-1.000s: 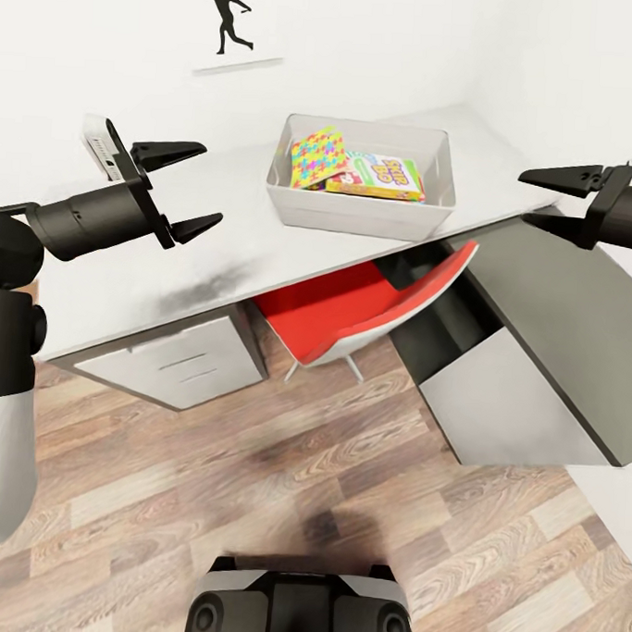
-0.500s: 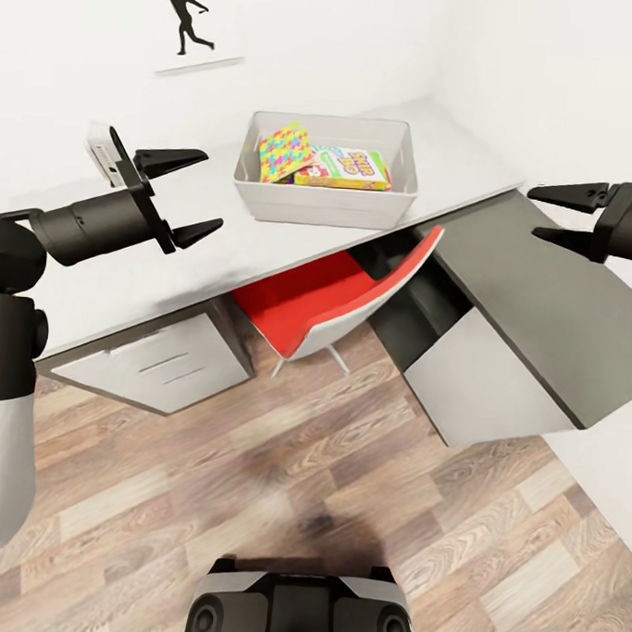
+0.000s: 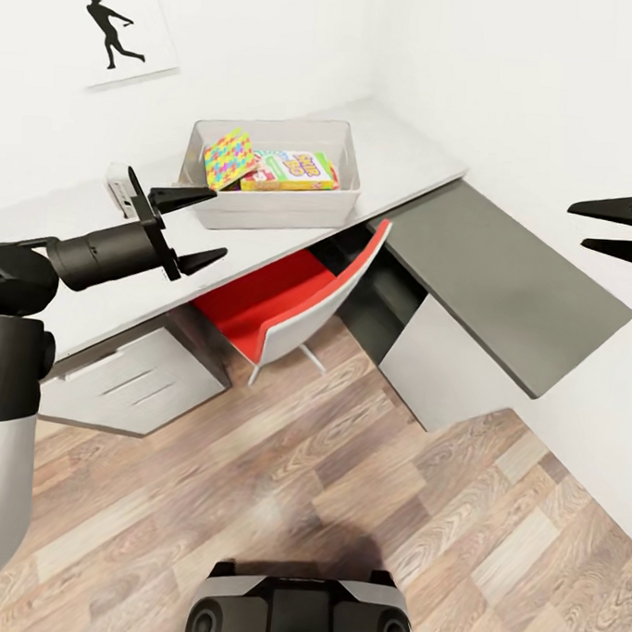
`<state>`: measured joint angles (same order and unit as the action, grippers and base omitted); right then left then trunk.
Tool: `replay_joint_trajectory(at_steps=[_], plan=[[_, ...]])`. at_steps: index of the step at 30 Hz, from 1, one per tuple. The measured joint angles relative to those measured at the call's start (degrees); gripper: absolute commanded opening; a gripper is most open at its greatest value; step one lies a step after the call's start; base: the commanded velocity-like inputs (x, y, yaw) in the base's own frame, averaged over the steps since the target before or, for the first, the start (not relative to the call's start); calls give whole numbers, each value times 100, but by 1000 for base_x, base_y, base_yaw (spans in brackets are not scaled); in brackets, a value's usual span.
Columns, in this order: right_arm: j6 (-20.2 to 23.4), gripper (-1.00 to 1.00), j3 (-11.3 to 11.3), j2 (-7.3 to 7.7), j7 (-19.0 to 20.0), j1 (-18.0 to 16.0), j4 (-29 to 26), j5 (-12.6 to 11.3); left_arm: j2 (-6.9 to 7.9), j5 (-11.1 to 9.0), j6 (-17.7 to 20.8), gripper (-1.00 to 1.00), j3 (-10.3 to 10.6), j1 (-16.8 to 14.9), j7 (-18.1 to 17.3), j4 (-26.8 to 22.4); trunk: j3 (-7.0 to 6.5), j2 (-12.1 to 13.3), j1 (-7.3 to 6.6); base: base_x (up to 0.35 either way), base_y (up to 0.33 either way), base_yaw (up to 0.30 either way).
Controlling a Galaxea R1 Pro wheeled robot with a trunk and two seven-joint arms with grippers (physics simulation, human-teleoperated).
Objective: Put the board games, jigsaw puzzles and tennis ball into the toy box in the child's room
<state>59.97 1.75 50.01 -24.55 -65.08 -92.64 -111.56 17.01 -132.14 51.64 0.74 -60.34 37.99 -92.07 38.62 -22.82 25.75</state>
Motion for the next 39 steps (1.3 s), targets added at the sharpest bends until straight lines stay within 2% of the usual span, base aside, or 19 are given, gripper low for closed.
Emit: replay_joint_trajectory(at_steps=[7, 22, 34, 35, 39], plan=[[0, 100, -3, 51, 2, 36, 0, -8, 0, 2, 30, 100, -5, 53, -5, 0, -33, 0, 0, 0, 0, -263], [0, 100, 2, 52, 13, 217, 2, -12, 1, 2, 113, 100, -12, 61, -20, -1, -107, 0, 0, 0, 239, -258], [0, 100, -1, 62, 12, 357, 0, -8, -3, 2, 116, 100, -7, 67, -13, -3, -166, 0, 0, 0, 63, -257], [0, 100, -4, 128, 12, 423, 0, 1, -7, 2, 116, 100, -10, 62, 2, -2, -172, 0, 0, 0, 8, -254], [0, 100, -4, 238, 28, 449, 3, -3, -8, 1, 116, 100, -16, 31, -3, -5, -194, 0, 0, 0, 4, -252]])
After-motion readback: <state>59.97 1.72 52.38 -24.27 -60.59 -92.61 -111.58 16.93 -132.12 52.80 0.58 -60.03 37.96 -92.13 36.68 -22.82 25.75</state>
